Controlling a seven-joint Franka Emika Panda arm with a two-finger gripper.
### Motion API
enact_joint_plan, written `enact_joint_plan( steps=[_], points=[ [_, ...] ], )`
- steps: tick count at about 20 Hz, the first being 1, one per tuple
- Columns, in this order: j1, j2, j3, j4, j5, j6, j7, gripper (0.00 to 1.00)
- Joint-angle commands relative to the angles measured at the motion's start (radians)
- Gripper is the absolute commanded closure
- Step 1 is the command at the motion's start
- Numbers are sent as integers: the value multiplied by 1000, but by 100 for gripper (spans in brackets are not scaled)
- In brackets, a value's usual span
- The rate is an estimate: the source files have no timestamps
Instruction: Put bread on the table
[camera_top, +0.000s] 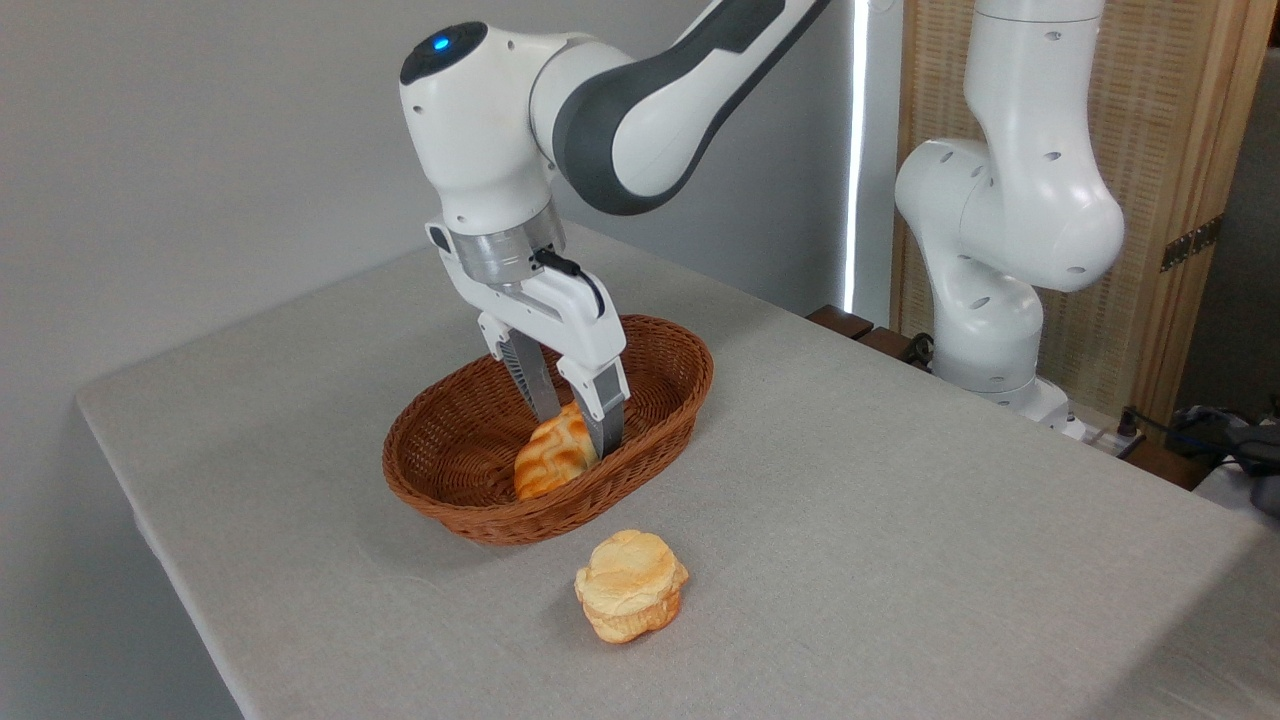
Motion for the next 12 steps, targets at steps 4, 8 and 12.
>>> enact_joint_plan(
  steps=[4, 8, 12],
  points=[
    [-18, 17, 10, -12, -12, 60, -17, 0],
    [-18, 17, 11, -12, -12, 60, -4, 40],
    [-18, 16, 11, -10, -11, 60, -3, 57]
  ],
)
